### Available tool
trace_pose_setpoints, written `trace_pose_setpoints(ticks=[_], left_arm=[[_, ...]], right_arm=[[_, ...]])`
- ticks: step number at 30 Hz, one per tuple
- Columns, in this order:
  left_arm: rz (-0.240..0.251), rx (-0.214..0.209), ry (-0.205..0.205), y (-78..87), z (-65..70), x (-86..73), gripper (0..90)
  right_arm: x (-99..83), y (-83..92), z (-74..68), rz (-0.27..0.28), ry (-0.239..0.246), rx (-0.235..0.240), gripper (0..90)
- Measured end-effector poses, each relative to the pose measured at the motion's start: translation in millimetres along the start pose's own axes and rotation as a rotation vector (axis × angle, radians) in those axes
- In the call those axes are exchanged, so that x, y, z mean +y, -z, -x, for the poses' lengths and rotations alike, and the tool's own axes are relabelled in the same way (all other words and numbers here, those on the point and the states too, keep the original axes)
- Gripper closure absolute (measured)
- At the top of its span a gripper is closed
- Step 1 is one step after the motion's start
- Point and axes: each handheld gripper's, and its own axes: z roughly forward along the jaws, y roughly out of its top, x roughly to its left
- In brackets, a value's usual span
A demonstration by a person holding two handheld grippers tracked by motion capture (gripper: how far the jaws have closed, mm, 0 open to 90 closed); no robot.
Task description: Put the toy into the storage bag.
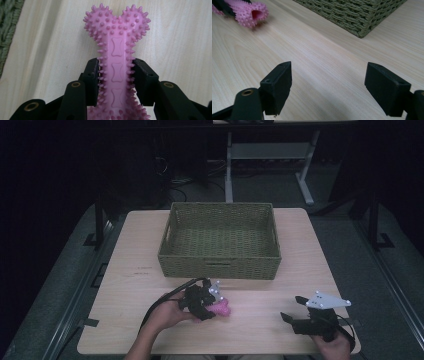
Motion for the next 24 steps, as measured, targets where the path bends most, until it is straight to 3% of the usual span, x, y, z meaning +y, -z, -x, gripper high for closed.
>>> trace_pose_setpoints(ticks=[10,24], left_arm=[[0.027,-0.008,-0.02,25.4,-4.1,5.4,58.7],[0.02,0.011,-0.038,58.0,-13.9,9.0,58.7]], right_arm=[[0.1,-0.4,0.0,-0.004,0.006,0.0,21.4],[0.3,-0.8,0.3,-0.003,0.005,0.002,21.3]])
